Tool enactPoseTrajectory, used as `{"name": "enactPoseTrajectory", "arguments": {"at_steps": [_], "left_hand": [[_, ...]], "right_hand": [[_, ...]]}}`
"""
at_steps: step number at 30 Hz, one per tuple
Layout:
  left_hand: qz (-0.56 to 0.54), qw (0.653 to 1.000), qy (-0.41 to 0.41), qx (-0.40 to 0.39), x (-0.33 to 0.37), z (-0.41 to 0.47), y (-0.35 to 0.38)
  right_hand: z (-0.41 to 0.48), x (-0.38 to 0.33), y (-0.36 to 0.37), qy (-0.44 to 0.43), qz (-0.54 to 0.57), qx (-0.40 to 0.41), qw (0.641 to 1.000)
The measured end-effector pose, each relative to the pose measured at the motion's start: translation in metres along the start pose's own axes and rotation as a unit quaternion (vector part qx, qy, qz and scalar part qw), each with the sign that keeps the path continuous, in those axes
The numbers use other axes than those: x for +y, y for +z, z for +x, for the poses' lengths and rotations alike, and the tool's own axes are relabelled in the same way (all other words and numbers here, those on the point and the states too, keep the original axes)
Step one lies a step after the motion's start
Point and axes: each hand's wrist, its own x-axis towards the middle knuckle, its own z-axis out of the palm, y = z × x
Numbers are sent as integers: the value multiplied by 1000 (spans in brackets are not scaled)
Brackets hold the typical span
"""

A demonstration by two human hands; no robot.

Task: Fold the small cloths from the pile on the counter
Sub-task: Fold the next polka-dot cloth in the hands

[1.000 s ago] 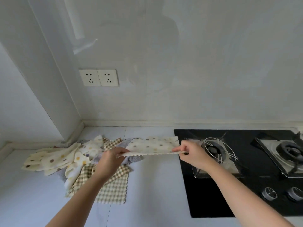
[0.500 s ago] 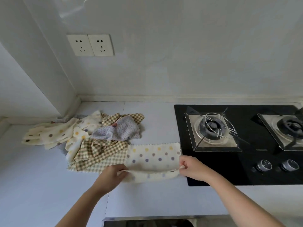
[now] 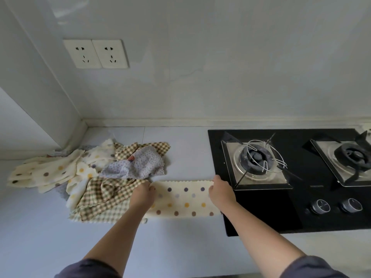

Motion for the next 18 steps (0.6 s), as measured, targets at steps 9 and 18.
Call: {"name": "enactPoseTrajectory", "arguments": {"at_steps": [9, 18], "left_hand": [[119, 989, 26, 85, 6, -15, 13], [238, 921, 278, 131, -14, -37, 62]], "right_hand": [[9, -17, -2, -31, -163, 35, 986], [-17, -10, 55, -224, -147, 55, 962]]}}
